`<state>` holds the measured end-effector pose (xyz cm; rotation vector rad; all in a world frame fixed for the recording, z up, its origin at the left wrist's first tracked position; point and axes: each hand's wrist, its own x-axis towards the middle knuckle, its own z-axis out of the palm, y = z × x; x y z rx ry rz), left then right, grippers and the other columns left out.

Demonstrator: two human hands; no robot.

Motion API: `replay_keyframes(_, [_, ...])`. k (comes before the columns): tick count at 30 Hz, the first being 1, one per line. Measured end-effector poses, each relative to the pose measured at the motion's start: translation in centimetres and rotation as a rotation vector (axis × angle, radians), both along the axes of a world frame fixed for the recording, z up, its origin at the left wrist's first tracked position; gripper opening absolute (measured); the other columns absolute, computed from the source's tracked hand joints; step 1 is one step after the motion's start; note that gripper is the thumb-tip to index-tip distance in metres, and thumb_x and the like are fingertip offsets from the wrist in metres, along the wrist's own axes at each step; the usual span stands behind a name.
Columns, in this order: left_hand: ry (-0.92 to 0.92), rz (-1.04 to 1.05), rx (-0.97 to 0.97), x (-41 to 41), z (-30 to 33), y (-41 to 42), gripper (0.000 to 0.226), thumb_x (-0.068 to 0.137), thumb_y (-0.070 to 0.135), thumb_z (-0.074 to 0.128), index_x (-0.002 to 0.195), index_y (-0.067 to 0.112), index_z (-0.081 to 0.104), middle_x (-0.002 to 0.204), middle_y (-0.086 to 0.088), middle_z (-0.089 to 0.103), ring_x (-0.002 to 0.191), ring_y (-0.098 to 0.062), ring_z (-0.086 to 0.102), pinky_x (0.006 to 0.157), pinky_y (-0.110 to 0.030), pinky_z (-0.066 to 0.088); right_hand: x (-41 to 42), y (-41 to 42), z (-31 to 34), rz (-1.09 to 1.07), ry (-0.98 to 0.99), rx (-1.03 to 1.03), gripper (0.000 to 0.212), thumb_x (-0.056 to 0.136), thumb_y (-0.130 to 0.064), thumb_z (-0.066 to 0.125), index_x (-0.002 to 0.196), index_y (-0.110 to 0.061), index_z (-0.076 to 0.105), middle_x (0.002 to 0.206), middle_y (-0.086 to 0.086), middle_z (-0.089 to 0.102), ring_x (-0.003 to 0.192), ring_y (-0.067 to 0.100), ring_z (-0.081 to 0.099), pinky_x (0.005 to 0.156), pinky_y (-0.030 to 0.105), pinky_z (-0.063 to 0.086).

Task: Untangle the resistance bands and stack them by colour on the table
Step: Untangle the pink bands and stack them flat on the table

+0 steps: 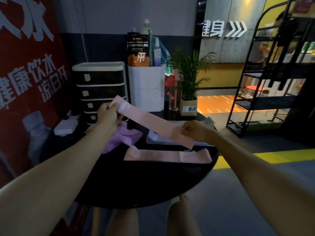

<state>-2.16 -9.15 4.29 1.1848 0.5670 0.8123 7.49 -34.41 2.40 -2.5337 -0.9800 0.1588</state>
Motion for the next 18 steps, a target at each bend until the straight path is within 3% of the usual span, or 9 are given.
replay_keyframes(2, [0.029, -0.001, -0.012, -0.1, -1.2, -0.2, 0.012, 0.094, 0.006, 0.048, 0.084, 0.014, 0.047, 0.081, -0.005, 0.053, 0.069, -0.015, 0.053, 0.061, -0.032, 0.048, -0.2, -1.3, -0.8, -0.01, -0.004, 0.04, 0.022, 0.096, -0.013, 0.047, 0.087, 0.002, 0.061, 0.083, 0.008, 0.05, 0.079, 0.018, 0.046, 0.06, 0.026, 0.03])
replay_keyframes(4, [0.073, -0.005, 0.012, -0.3, -2.2, -0.4, 0.006, 0.092, 0.003, 0.049, 0.094, 0.009, 0.051, 0.09, -0.011, 0.056, 0.075, -0.018, 0.056, 0.064, -0.03, 0.051, -0.3, -2.4, -1.7, -0.062, 0.008, 0.054, 0.016, 0.095, -0.012, 0.049, 0.087, -0.004, 0.06, 0.085, 0.007, 0.052, 0.081, 0.019, 0.047, 0.06, 0.024, 0.032])
replay_keyframes(7, [0.157, -0.016, 0.063, -0.6, -3.9, -0.9, 0.018, 0.09, -0.001, 0.048, 0.106, 0.005, 0.055, 0.098, -0.013, 0.057, 0.078, -0.018, 0.057, 0.058, -0.026, 0.054, -0.7, -3.6, -2.8, -0.153, 0.081, 0.052, 0.016, 0.093, -0.006, 0.051, 0.103, -0.003, 0.063, 0.1, 0.014, 0.06, 0.09, 0.026, 0.053, 0.073, 0.027, 0.038])
replay_keyframes(10, [0.267, -0.032, 0.124, -0.5, -6.5, 0.0, 0.014, 0.079, 0.002, 0.052, 0.083, 0.011, 0.063, 0.102, -0.017, 0.061, 0.087, -0.027, 0.062, 0.071, -0.039, 0.058, -1.2, -4.8, -3.3, -0.211, 0.123, 0.081, 0.024, 0.09, -0.001, 0.052, 0.111, 0.001, 0.063, 0.102, 0.014, 0.061, 0.09, 0.024, 0.054, 0.079, 0.03, 0.042])
replay_keyframes(12, [0.363, -0.042, 0.217, 0.6, -9.0, 1.4, 0.01, 0.066, 0.012, 0.055, 0.067, 0.018, 0.063, 0.106, -0.017, 0.063, 0.1, -0.035, 0.063, 0.081, -0.049, 0.056, -1.4, -5.6, -3.7, -0.268, 0.136, 0.163, 0.02, 0.09, -0.001, 0.053, 0.105, 0.002, 0.065, 0.089, 0.008, 0.058, 0.085, 0.02, 0.051, 0.077, 0.031, 0.042])
replay_keyframes(14, [0.401, -0.054, 0.304, 0.9, -10.3, 1.7, 0.009, 0.067, 0.006, 0.054, 0.065, 0.012, 0.06, 0.09, -0.015, 0.061, 0.097, -0.038, 0.063, 0.08, -0.052, 0.055, -1.2, -6.5, -4.2, -0.351, 0.159, 0.28, 0.013, 0.088, 0.0, 0.056, 0.083, -0.003, 0.067, 0.073, 0.002, 0.055, 0.078, 0.02, 0.051, 0.075, 0.035, 0.045])
replay_keyframes(16, [0.452, -0.067, 0.39, -0.9, -9.0, -0.7, 0.015, 0.07, 0.001, 0.052, 0.061, 0.012, 0.057, 0.076, -0.01, 0.056, 0.089, -0.034, 0.063, 0.079, -0.052, 0.055, -0.9, -7.0, -4.7, -0.412, 0.144, 0.286, 0.028, 0.088, -0.004, 0.056, 0.063, -0.015, 0.056, 0.063, -0.005, 0.048, 0.063, 0.013, 0.045, 0.062, 0.025, 0.04])
replay_keyframes(18, [0.498, -0.076, 0.436, -1.8, -8.8, -1.9, 0.021, 0.077, 0.0, 0.052, 0.059, 0.011, 0.055, 0.074, -0.012, 0.057, 0.083, -0.029, 0.06, 0.081, -0.047, 0.054, -0.7, -6.9, -5.0, -0.461, 0.065, 0.187, 0.031, 0.089, -0.008, 0.054, 0.06, -0.018, 0.046, 0.058, -0.005, 0.042, 0.054, 0.008, 0.036, 0.05, 0.018, 0.028])
